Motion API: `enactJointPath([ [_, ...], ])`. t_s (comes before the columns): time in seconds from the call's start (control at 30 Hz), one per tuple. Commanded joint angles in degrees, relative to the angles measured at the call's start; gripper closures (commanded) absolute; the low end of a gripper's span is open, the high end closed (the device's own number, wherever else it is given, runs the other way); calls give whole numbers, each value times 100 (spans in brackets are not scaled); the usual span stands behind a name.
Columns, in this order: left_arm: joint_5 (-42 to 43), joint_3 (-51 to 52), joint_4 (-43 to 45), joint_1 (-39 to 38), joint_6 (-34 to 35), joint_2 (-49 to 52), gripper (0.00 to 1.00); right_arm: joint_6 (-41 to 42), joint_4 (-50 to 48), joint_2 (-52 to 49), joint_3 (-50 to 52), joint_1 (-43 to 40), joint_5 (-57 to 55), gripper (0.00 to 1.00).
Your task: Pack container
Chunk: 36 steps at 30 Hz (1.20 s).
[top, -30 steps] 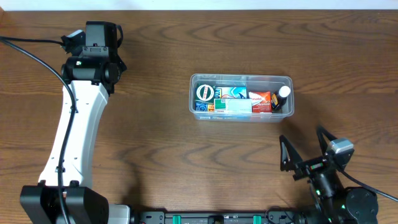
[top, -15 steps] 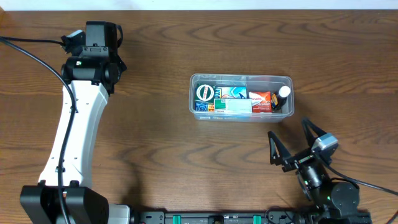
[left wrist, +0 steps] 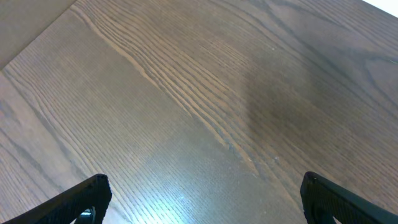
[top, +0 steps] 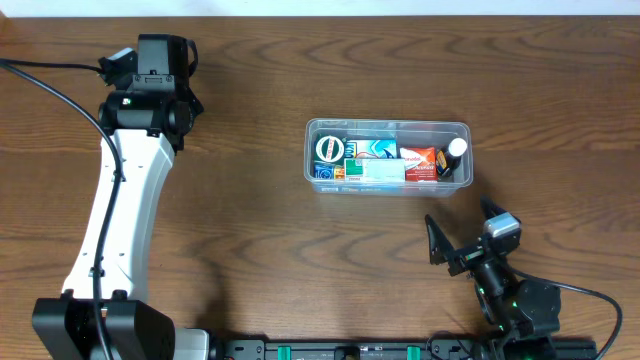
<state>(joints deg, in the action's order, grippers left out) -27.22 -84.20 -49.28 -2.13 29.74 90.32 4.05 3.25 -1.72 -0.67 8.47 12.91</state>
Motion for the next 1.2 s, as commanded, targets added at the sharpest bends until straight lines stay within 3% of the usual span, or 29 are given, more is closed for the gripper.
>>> enactJointPath([
  [0.0, -90, -42, -15, 20, -57, -31, 2, -389, 39, -13, 26, -26, -522, 1],
  [0.3, -90, -42, -15, 20, -57, -31, 2, -417, 81, -13, 26, -26, -984, 1],
  [1.17, -90, -42, -15, 20, -55, -31, 2, -413, 79, 140, 33, -138, -990, 1],
])
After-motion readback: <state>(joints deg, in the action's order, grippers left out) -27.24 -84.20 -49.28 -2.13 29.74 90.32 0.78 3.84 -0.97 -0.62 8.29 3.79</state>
